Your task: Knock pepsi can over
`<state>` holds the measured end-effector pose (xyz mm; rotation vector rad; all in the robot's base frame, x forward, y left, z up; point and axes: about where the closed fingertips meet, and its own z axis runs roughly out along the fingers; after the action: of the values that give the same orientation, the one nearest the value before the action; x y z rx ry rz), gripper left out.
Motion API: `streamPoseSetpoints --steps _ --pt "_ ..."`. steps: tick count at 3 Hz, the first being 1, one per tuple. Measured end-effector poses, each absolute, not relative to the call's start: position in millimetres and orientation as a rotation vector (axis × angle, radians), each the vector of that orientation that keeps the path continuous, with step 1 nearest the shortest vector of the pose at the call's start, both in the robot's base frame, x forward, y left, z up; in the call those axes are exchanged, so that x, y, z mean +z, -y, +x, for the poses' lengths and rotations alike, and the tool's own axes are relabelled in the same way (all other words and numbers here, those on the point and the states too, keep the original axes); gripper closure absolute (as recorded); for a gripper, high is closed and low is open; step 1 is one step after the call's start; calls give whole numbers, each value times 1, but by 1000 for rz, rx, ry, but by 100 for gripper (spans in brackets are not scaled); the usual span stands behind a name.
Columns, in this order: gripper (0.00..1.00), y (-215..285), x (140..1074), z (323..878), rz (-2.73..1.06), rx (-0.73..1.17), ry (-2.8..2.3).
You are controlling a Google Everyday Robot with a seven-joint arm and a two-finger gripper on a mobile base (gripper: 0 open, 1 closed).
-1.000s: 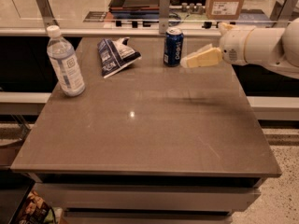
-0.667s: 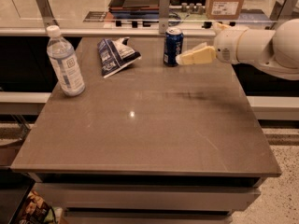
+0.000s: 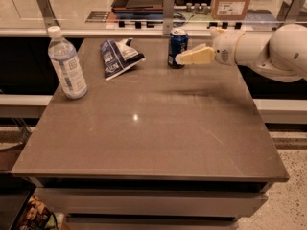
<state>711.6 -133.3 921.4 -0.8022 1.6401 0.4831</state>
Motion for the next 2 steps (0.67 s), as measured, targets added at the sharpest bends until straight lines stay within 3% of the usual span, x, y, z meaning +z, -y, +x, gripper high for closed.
streamPoseSetpoints --steps 2 --pt "0 124 910 734 -798 548 -1643"
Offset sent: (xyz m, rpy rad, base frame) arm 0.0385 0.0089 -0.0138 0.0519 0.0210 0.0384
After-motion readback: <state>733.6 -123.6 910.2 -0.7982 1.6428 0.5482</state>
